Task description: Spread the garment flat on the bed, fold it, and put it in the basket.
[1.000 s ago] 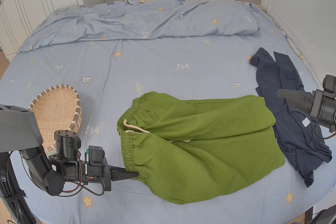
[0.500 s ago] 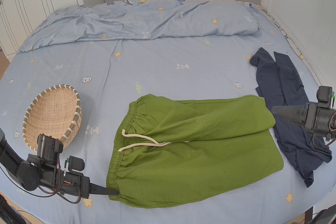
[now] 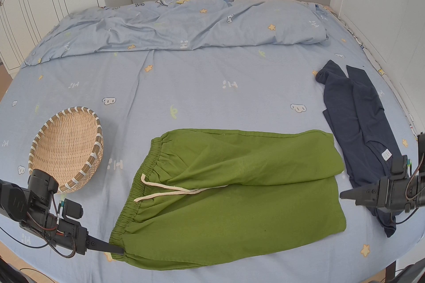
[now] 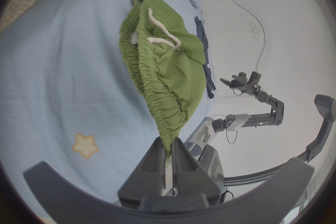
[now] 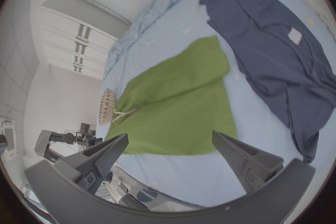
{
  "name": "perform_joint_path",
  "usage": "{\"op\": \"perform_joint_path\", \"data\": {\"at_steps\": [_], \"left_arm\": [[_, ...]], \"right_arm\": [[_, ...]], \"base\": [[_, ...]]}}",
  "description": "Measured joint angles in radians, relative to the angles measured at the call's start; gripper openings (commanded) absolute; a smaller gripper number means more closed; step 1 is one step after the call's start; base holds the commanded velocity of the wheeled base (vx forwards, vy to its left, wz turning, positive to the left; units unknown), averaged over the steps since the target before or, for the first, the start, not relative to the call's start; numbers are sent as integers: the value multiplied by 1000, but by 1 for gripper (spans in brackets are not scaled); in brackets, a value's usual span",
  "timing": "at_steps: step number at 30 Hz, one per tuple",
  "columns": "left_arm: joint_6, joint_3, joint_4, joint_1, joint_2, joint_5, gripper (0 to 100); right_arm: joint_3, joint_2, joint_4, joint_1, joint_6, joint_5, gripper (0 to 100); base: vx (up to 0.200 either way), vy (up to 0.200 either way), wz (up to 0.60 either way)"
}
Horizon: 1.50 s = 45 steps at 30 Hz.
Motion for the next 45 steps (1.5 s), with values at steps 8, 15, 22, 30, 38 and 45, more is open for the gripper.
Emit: {"op": "perform_joint_path", "data": {"at_steps": [8,15,22,30,38,45], "left_arm": [[24,-7,28,93,24,6,0],[25,-6,25,118,32,11,0],[26,-7,8,127,45,11,0],[28,-7,-3,138,58,11,0],[31,-7,-5,139,63,11,0],[33,-9,-5,140,65,11,0]], "right_arm": [[122,54,16,-54,-77,73,100],[165,138,10,-103,-168,138,100],[159,286,-15,-183,-268,186,100],[158,423,-159,-194,-280,202,100],[163,512,-229,-113,-273,201,100],[167,529,-250,-77,-261,237,100]], "base": [[0,0,0],[0,0,0],[0,0,0],[0,0,0],[0,0,0],[0,0,0]]}}
